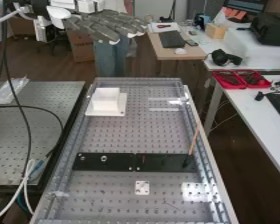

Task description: Grab the bearing and place it in the white container

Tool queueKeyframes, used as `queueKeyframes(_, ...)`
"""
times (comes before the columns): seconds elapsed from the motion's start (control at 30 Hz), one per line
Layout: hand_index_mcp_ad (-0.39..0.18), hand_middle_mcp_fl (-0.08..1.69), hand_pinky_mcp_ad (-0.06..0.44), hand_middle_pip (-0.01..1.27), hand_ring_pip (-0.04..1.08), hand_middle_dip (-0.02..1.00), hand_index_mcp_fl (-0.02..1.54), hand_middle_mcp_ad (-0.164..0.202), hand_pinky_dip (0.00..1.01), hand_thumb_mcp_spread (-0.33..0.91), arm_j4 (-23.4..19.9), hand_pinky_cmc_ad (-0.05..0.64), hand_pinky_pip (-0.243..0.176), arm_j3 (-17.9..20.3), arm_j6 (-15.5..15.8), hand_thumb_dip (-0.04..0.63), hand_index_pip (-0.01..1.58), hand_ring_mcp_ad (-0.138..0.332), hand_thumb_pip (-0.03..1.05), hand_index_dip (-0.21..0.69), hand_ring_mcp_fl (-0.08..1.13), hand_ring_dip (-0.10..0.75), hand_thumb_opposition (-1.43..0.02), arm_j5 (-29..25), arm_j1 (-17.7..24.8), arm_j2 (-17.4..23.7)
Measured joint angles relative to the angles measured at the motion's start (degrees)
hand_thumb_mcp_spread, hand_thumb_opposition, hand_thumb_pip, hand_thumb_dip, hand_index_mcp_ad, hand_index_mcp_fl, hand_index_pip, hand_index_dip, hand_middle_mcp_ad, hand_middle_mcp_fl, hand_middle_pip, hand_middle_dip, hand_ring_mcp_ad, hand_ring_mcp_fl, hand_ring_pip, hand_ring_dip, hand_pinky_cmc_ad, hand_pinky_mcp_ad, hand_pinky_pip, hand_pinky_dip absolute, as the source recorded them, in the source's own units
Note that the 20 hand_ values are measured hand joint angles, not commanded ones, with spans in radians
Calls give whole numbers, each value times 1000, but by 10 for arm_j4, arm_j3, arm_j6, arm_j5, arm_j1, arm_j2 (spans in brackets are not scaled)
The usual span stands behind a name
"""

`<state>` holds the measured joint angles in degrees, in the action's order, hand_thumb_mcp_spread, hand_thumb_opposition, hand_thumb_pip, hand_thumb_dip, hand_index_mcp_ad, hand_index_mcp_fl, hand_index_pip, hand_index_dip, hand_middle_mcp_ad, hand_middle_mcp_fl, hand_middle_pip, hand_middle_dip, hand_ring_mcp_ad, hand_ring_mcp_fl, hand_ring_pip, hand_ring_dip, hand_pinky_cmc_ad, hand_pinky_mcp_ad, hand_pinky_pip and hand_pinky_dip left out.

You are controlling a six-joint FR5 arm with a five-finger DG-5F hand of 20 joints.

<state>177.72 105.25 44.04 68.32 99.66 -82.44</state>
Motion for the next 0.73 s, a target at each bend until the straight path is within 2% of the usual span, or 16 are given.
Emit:
queueKeyframes(0.3,-120,23,194,136,96,155,68,75,265,232,-5,311,-89,0,3,101,134,168,429,94,14,10,-695,22,-6,4)
queueKeyframes(0.37,-120,23,215,136,96,155,68,75,265,232,-10,311,-89,1,4,101,131,168,429,87,14,10,-695,26,-8,5)
queueKeyframes(0.73,-113,23,232,136,96,155,68,75,253,232,-31,311,-93,10,-6,101,129,168,429,87,14,10,-695,54,-14,11)
